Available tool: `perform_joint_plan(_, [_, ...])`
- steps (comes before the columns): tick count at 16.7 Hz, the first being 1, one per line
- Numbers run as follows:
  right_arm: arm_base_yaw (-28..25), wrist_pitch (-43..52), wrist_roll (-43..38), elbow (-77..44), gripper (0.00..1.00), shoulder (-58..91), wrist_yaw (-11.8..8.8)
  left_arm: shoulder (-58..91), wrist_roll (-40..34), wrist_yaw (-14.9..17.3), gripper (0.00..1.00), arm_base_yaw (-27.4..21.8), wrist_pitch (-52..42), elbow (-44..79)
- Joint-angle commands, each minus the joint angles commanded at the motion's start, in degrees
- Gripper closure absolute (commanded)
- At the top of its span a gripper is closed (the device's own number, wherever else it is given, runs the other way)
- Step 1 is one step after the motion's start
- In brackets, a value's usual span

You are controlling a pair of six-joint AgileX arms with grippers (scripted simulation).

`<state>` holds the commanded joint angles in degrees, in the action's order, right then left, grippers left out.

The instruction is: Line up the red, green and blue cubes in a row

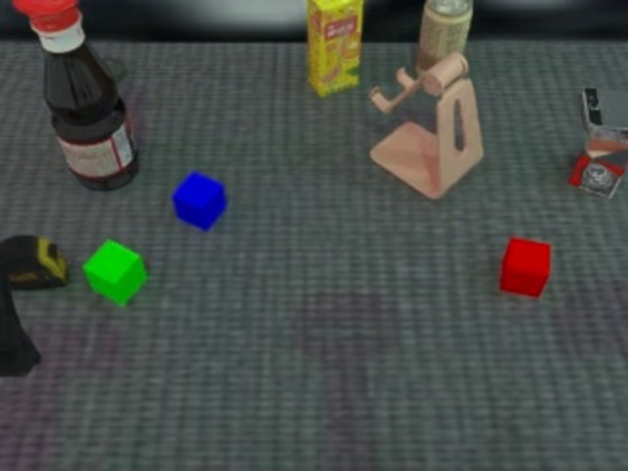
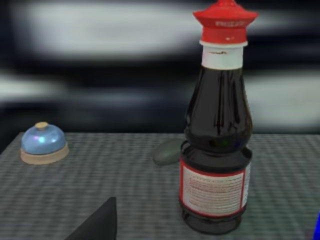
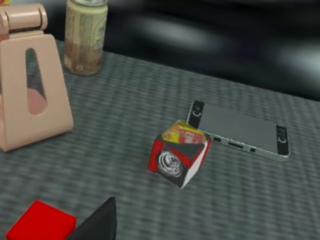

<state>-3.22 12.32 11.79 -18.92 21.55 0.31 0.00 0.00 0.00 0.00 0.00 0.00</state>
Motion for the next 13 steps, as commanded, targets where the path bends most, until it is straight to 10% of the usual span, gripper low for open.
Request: perform_joint_plan(13, [-11.1, 41.1, 36.8, -55.8, 0.00, 75.6, -0.2, 0.0, 0.0, 0.0, 0.00, 0.0, 0.0, 0.0])
